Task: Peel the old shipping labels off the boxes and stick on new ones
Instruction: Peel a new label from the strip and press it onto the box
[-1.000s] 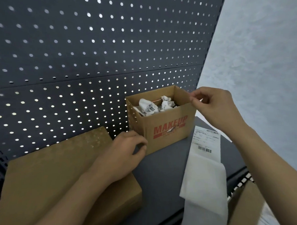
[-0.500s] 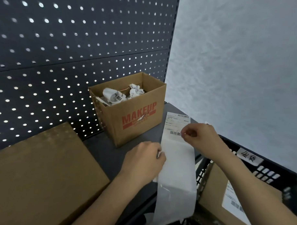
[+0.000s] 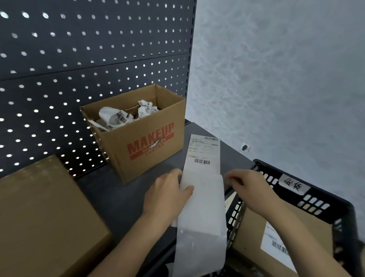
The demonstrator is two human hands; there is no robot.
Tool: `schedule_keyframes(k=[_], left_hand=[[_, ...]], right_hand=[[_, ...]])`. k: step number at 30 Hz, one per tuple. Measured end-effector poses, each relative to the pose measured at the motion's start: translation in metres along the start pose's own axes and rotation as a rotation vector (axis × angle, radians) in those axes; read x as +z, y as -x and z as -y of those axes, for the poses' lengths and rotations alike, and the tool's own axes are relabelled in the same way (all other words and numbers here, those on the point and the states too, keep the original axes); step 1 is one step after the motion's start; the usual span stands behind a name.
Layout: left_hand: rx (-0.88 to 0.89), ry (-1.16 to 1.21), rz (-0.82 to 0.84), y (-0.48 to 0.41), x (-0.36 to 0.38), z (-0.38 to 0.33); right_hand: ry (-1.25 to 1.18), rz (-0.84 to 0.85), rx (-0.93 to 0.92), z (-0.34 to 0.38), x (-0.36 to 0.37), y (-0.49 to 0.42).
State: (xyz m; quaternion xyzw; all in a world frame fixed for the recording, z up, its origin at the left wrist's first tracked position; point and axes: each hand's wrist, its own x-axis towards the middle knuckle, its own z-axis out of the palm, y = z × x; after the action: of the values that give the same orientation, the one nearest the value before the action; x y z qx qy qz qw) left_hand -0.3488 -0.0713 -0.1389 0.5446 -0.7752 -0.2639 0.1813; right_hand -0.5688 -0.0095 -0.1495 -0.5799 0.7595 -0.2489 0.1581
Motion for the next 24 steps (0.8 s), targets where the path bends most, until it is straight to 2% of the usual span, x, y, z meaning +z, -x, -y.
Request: schedule_keyframes(k=[8, 14, 24], left_hand=[[-0.076, 0.252, 0.024, -0.001, 0.001, 0.005], [-0.092, 0.472, 0.048, 0.005, -0.003, 0.008], [-0.033, 0.571, 0.201, 0.036, -0.012, 0.008]], right_hand=[[-0.149, 0.075, 0.012, 0.008, 0.001, 0.009], [-0.235, 0.046, -0.009, 0.024, -0.003, 0.023], [-0.355, 0.014, 0.030, 0.026, 0.000, 0.042]])
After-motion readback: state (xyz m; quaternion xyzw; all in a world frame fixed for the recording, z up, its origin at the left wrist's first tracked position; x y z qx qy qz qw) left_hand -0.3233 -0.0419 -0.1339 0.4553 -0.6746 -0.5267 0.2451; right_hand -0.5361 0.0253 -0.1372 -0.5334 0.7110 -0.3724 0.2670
